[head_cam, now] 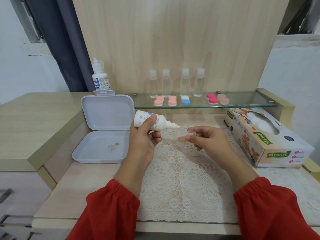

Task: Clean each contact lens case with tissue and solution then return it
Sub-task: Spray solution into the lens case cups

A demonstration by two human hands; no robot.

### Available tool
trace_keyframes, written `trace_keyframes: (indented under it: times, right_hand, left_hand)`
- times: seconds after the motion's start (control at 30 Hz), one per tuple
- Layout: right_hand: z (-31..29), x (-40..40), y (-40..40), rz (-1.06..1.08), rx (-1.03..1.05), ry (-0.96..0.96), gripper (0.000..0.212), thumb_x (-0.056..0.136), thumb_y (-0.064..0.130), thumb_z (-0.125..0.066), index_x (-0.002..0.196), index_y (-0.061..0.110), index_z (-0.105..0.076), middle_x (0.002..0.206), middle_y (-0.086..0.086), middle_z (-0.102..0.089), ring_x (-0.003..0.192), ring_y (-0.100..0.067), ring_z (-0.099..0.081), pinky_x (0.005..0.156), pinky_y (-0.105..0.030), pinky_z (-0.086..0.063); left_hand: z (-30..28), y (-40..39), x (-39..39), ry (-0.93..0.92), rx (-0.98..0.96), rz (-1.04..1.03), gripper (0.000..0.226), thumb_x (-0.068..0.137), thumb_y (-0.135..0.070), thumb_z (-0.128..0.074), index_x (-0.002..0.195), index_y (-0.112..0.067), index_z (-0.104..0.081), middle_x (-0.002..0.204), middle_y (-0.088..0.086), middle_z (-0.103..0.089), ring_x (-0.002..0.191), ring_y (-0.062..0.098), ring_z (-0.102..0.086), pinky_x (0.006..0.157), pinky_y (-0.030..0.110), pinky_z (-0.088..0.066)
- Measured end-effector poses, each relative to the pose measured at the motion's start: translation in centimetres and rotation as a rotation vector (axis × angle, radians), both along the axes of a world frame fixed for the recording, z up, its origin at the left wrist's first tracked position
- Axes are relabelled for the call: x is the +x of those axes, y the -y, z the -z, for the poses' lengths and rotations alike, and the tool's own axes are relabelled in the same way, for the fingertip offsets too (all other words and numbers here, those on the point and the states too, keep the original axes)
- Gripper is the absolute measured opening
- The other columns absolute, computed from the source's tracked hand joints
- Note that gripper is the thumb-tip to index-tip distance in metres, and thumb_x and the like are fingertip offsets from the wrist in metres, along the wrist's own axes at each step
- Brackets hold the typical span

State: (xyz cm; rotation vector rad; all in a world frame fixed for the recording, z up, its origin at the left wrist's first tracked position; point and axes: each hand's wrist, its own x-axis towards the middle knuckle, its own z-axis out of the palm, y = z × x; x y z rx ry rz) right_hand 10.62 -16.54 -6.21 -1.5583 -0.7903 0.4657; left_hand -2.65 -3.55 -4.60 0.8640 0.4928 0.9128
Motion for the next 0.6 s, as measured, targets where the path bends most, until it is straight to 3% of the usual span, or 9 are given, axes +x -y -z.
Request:
trace_keyframes:
  times: [0.6]
  right_hand:
    - [0.11, 0.10, -0.04, 0.003, -0.004, 0.013, 0.022, 0.074, 0.015, -0.081, 0.094, 0.016, -0.073, 0.071, -0.011, -0.053, 0.063, -0.019, -0.053, 0.063, -0.028, -0.050]
  left_hand:
    - [0.00, -0.05, -0.08, -0.001, 0.035, -0.039, 0.024, 0.084, -0.018, -0.069, 0.102, -0.020, -0.053, 0.077, 0.005, -0.061, 0.048, 0.011, -0.049, 0.043, 0.022, -0.044]
